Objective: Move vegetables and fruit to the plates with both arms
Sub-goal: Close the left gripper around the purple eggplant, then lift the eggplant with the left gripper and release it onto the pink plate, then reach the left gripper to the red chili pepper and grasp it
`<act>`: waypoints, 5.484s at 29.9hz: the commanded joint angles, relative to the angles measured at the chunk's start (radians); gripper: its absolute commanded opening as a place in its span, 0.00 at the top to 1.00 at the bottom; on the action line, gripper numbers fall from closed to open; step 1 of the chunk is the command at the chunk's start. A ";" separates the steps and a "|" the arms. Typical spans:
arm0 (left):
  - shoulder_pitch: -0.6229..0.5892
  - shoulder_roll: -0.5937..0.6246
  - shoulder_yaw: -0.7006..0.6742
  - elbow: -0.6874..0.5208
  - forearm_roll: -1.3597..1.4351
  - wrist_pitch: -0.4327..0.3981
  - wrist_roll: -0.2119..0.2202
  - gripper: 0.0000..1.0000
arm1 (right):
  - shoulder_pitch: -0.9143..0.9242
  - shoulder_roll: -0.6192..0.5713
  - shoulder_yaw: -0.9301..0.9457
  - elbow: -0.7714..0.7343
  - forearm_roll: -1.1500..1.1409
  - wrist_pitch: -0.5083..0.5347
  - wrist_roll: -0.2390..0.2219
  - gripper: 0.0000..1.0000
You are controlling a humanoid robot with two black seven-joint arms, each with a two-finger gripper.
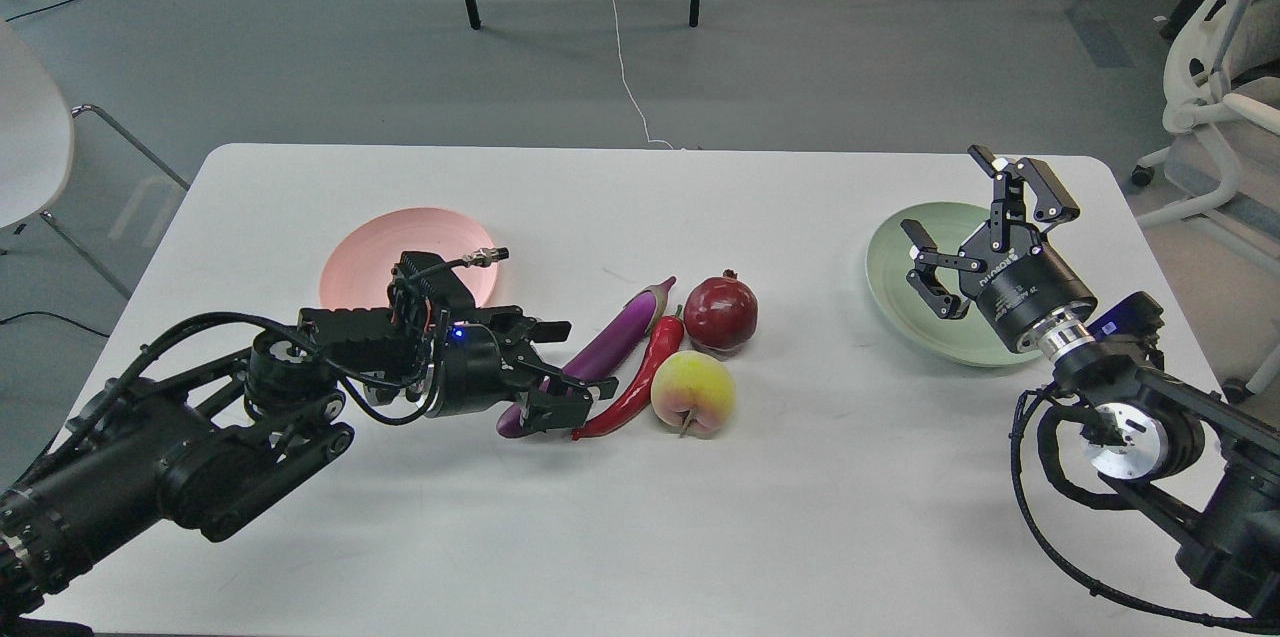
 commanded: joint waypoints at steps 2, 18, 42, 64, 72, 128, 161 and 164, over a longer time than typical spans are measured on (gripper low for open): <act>0.000 -0.021 0.010 0.064 0.000 0.021 0.000 0.02 | -0.004 0.000 0.004 0.001 0.000 0.000 0.000 0.01; 0.000 -0.051 0.031 0.118 0.000 0.078 0.000 0.09 | -0.018 0.000 0.021 0.001 0.000 0.000 0.000 0.01; -0.086 -0.052 0.013 0.152 0.000 0.120 0.000 0.83 | -0.021 0.000 0.031 0.007 0.000 -0.005 0.000 0.01; -0.091 0.230 -0.029 0.222 0.000 0.140 0.000 0.77 | -0.046 -0.043 0.043 0.050 0.000 -0.005 0.000 0.01; -0.052 0.232 -0.050 0.247 0.000 0.140 0.000 0.58 | -0.067 -0.044 0.057 0.058 0.000 -0.005 0.000 0.01; 0.041 -0.074 0.074 0.058 0.000 0.139 0.000 0.07 | -0.081 -0.055 0.067 0.061 -0.001 -0.005 0.000 0.01; -0.075 -0.086 0.234 0.140 0.000 0.196 0.000 0.13 | -0.083 -0.057 0.072 0.061 0.000 -0.005 0.000 0.01; -0.094 -0.091 0.263 0.162 0.000 0.198 0.000 0.13 | -0.083 -0.057 0.074 0.061 0.000 -0.005 0.000 0.01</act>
